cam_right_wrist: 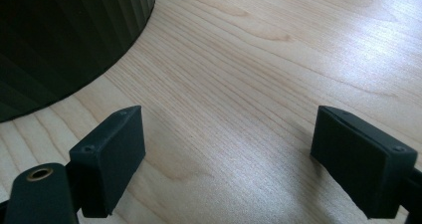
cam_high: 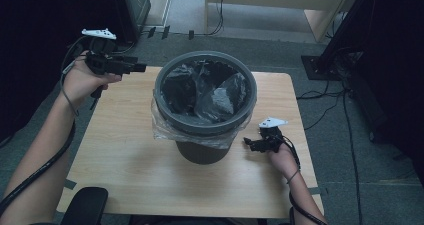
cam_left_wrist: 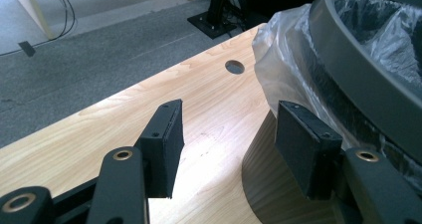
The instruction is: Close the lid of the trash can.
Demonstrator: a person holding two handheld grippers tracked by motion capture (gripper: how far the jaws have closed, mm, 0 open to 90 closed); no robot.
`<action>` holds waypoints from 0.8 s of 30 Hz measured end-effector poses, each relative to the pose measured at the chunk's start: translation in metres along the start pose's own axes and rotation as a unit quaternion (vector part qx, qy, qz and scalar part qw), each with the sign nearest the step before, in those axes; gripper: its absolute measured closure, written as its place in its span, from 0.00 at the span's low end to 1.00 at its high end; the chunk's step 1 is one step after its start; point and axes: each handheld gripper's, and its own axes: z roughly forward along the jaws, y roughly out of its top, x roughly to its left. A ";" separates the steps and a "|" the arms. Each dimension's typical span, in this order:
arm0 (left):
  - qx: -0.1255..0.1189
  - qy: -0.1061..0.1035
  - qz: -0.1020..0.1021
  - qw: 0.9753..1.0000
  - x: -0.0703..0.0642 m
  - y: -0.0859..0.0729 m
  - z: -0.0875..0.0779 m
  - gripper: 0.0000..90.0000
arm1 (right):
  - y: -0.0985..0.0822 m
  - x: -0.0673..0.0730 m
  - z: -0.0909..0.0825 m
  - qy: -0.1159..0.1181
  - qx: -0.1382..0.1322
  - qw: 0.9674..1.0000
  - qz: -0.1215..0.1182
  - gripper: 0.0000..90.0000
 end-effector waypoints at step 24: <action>0.008 0.030 -0.004 1.000 0.008 -0.046 0.023 0.48 | 0.000 0.000 0.000 0.000 -0.001 1.000 -0.001 0.14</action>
